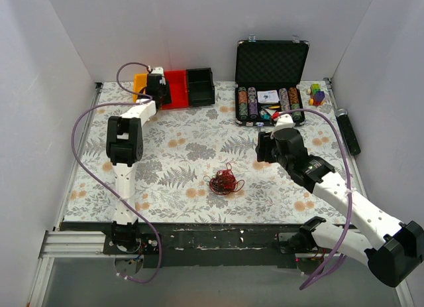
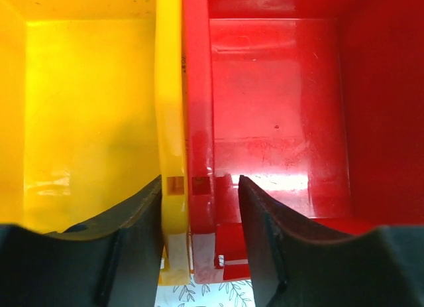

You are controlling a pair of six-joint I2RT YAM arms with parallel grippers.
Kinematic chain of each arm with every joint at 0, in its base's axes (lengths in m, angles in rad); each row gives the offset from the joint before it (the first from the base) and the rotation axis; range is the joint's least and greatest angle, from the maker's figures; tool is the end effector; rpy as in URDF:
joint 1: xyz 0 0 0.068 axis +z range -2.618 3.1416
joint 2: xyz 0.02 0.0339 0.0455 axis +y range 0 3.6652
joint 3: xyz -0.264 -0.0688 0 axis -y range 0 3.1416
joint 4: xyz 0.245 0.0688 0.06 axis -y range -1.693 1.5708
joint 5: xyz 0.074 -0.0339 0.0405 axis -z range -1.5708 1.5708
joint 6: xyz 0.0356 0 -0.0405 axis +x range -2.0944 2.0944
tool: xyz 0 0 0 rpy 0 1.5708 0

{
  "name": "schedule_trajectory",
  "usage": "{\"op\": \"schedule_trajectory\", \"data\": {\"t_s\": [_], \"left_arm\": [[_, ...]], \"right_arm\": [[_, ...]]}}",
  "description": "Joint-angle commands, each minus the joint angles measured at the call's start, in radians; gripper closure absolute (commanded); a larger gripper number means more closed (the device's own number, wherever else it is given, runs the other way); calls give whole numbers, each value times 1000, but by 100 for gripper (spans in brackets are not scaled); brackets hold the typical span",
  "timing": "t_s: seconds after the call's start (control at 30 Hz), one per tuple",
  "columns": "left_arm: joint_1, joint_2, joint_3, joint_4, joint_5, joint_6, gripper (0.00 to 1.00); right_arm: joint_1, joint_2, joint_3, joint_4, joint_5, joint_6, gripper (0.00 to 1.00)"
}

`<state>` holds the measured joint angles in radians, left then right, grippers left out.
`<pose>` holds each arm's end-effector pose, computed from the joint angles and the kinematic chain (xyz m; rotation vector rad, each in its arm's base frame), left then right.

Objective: Untangle the cables
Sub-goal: Untie the cable.

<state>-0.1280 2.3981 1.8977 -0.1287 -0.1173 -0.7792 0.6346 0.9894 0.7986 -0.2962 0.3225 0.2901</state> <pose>0.5426 -0.0656 0.1629 -0.7729 2.0819 -0.3780 0.1856 0.1226 0.2961 -0.1521 2.0341 0.2496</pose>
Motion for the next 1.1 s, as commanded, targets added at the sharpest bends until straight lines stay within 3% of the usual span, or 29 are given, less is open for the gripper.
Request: {"op": "schedule_trajectory", "data": {"t_s": [0.0,0.17,0.33,0.8,1.07], "left_arm": [[2,-79,-93,40,-10,23,60],[-5,-149,-216,66,5,32,69],[-9,-292,-464,123,50,52,75],[-51,-810,-1001,67,208,-3,74],[-180,-978,-1091,-22,223,-92,72]], "right_arm": [[14,-5,50,25,26,17,35],[25,5,57,22,29,20,37],[36,6,54,11,39,24,39],[80,11,-22,25,59,73,42],[103,41,-55,68,58,99,42]]}}
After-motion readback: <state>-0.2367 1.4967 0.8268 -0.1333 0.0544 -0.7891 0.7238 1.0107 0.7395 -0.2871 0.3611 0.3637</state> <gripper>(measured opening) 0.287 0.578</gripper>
